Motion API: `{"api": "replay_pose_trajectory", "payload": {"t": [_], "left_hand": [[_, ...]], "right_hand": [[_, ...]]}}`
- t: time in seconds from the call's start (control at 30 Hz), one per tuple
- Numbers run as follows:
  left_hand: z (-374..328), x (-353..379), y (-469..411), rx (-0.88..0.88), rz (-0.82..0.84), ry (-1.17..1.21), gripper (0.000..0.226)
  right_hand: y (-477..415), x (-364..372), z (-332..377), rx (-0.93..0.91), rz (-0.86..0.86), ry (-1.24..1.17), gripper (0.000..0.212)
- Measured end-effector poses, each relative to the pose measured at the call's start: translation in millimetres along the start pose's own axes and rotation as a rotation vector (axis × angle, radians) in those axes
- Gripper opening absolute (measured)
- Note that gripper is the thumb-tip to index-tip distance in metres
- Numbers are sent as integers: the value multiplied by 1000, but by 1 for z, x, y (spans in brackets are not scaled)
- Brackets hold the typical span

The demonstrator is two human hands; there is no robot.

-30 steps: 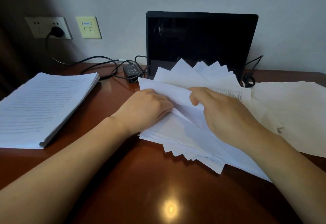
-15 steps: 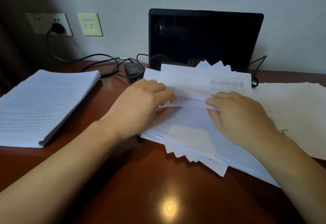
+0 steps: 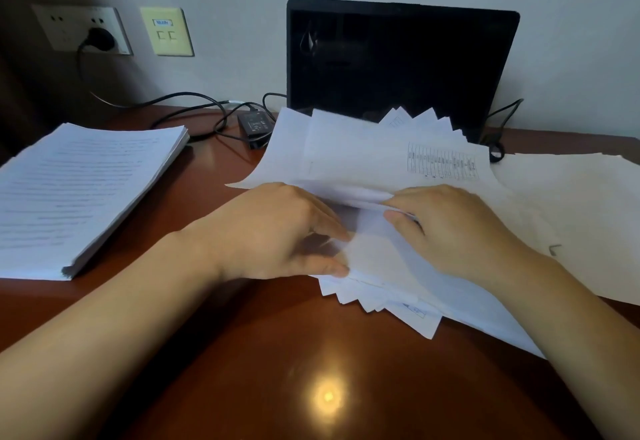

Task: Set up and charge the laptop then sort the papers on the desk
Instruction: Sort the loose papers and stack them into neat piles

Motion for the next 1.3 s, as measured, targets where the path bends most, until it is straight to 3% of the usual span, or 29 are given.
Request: {"api": "replay_pose_trajectory", "payload": {"t": [0.17, 0.43, 0.8, 1.0, 1.17, 1.3], "left_hand": [[0, 1, 0, -19, 38, -7, 30], [1, 0, -1, -5, 10, -31, 27], [6, -28, -4, -39, -362, -203, 26], [5, -34, -3, -62, -442, -155, 19], [-2, -31, -4, 102, -297, -190, 23], [17, -11, 2, -76, -38, -41, 43]], "right_hand": [[-1, -16, 0, -18, -165, -14, 23], [1, -15, 5, -69, -122, -133, 34], [3, -27, 17, -54, -144, -230, 31], [1, -28, 1, 7, -234, -50, 25], [1, -33, -23, 140, -296, -18, 32], [1, -33, -26, 159, -306, -74, 35]]}}
Point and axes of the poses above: each hand's wrist, its own y-axis away from the middle knuckle, its own x-axis out of the palm, z = x × y, the point moved 8 cm from there along -y, towards the middle knuckle, and after that the axes turned 11 degrees about -z, right-handed, at the moved point
